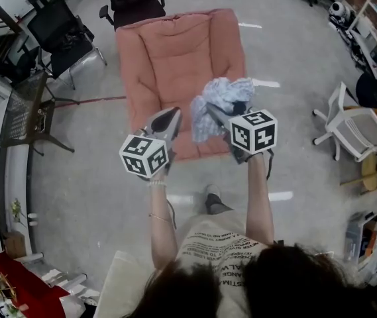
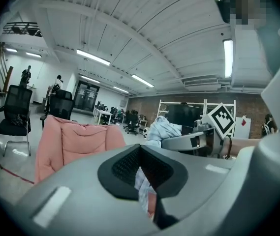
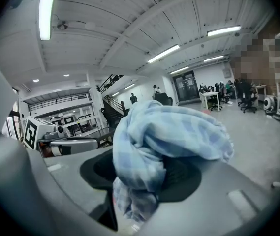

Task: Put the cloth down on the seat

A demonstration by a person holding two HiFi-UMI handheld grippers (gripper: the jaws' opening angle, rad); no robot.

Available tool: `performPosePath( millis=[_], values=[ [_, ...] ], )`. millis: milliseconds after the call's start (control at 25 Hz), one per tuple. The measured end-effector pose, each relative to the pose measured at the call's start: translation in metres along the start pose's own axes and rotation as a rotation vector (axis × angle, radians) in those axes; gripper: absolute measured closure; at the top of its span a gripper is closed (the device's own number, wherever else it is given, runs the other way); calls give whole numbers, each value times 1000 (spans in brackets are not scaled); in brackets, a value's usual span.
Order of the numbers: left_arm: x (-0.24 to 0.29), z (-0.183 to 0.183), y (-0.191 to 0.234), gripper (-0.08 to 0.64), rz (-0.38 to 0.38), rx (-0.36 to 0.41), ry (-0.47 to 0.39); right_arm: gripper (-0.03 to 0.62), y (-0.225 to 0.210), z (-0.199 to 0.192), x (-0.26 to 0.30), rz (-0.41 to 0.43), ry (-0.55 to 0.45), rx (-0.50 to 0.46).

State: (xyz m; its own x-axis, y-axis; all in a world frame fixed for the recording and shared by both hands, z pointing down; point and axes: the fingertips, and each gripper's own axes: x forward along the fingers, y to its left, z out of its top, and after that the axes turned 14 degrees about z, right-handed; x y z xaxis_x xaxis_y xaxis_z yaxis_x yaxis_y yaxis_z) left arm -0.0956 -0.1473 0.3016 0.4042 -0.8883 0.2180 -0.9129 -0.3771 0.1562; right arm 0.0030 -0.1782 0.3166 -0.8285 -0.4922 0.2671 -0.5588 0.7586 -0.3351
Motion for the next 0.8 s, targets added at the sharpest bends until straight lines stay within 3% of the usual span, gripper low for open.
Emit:
performPosePath(
  millis=[400,800],
  values=[
    [60,-9,21,561,52,-27,49,373,-56,9,39,64,47,22],
    [87,-35,37,561,92,-71,109,373,-83,-4,69,113,95,59]
  ],
)
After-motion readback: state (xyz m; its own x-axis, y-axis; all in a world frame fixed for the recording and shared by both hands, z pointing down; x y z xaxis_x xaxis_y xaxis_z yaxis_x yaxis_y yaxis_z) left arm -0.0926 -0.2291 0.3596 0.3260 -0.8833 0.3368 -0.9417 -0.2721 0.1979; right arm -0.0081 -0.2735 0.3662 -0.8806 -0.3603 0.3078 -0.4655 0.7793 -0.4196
